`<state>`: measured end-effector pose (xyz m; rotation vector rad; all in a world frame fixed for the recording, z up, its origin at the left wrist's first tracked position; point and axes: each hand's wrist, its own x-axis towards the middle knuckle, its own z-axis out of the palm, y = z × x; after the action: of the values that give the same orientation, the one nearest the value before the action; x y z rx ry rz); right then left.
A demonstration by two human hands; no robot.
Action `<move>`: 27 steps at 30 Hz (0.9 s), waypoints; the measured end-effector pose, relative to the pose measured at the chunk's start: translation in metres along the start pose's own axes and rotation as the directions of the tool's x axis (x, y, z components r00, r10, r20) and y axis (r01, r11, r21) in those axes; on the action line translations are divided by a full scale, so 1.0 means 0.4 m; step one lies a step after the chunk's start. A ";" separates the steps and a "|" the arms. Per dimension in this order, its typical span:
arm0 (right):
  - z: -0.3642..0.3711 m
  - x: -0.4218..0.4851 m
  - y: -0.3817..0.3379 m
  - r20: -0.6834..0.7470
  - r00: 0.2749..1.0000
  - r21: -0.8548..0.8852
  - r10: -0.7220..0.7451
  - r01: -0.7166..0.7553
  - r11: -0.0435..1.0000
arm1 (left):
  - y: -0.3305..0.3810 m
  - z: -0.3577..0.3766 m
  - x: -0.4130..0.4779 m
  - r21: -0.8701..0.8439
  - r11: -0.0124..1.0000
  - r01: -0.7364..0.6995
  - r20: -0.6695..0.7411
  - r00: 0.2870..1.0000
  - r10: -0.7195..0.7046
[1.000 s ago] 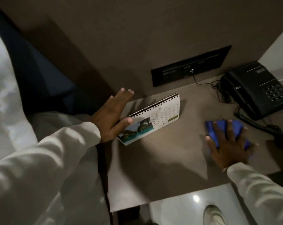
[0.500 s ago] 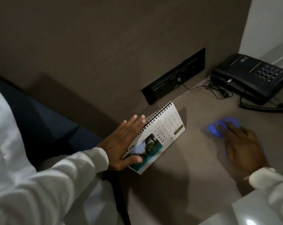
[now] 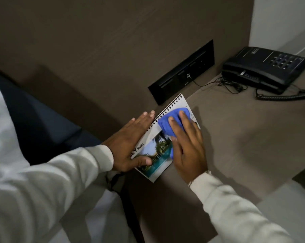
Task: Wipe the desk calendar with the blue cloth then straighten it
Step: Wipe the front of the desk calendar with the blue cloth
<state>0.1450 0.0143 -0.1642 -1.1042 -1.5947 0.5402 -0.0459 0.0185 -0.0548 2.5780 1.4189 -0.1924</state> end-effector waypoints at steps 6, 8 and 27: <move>0.067 -0.010 -0.004 -0.008 1.000 0.015 0.026 -0.026 1.000 | -0.001 -0.004 0.000 0.074 0.997 -0.012 0.012 1.000 0.011; 0.093 -0.045 -0.003 -0.002 1.000 0.011 0.028 -0.028 1.000 | 0.000 -0.005 0.000 0.055 0.998 -0.016 0.013 1.000 0.015; 0.099 -0.096 0.041 0.052 0.999 -0.021 -0.016 0.017 1.000 | -0.005 -0.012 0.002 -0.128 0.992 0.002 0.021 1.000 0.001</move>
<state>0.1144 -0.0037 -0.2098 -1.0998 -1.6561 0.5459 -0.0470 0.0213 -0.0506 2.4654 1.3772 -0.1234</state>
